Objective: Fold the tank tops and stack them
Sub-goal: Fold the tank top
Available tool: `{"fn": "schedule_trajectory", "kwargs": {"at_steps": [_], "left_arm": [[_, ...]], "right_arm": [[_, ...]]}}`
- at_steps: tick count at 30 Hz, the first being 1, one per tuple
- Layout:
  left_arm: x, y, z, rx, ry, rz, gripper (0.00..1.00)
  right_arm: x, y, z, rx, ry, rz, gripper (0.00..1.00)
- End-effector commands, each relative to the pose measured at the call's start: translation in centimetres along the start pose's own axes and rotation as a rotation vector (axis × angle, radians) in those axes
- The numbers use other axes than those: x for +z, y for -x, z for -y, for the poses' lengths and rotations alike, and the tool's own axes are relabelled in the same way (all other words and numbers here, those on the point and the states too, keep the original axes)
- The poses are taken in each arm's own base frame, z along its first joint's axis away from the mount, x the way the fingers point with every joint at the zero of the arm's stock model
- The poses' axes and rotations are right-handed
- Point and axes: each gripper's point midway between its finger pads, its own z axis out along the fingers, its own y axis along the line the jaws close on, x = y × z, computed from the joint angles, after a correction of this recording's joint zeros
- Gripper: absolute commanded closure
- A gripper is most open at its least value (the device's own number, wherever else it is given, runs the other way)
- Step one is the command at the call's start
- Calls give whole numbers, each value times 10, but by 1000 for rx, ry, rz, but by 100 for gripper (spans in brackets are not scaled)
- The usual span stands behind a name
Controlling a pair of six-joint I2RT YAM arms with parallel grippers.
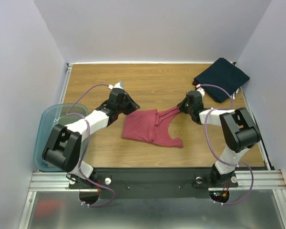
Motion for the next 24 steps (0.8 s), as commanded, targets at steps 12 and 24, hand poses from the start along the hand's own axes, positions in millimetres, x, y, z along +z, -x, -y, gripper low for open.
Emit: {"fn": "schedule_trajectory", "kwargs": {"at_steps": [12, 24], "left_arm": [[-28, 18, -75, -60, 125, 81, 78], [12, 26, -74, 135, 93, -27, 66]], "right_arm": [[5, 34, -13, 3, 69, -27, 66], [-45, 44, -15, -14, -21, -43, 36]]}}
